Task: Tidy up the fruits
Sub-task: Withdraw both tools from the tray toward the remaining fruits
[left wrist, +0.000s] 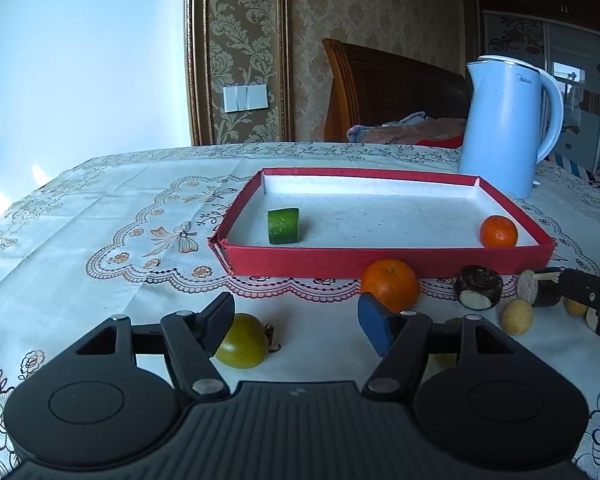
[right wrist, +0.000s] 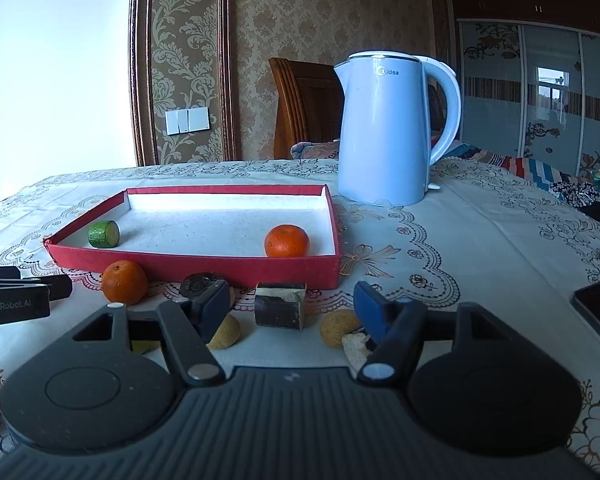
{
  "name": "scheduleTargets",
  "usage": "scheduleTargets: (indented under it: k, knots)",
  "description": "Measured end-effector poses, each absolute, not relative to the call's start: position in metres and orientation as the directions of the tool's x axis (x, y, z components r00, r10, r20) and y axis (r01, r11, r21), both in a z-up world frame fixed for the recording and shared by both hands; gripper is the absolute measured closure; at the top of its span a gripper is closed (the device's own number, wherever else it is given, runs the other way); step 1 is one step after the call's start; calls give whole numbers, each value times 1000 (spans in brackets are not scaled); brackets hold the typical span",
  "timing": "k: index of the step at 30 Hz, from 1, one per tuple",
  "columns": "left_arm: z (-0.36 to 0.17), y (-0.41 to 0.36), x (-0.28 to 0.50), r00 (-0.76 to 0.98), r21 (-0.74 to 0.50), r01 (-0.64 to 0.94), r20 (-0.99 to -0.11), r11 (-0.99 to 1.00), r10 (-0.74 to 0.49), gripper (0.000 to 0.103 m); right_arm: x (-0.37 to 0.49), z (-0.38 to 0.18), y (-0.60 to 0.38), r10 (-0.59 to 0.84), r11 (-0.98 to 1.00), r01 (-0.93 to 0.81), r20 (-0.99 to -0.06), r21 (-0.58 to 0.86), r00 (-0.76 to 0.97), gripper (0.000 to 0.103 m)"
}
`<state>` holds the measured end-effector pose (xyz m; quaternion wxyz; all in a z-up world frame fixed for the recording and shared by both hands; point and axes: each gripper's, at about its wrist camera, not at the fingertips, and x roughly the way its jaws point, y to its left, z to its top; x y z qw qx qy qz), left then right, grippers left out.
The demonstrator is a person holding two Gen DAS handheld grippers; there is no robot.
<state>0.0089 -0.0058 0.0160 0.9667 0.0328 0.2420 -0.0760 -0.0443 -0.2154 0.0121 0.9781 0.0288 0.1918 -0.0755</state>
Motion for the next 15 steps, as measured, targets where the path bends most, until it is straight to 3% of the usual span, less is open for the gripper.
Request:
scheduleTargets:
  k: [6,15]
  knots:
    - [13,-31,-5,841,48,278,-495,959,-219,35,-54,13,-220,-162,985,174,-361,0,918,36]
    - [15,-45,-4,842,47,291,-486,955,-233,35,-63,13,-231,-177,982,186,-360,-10,916,36]
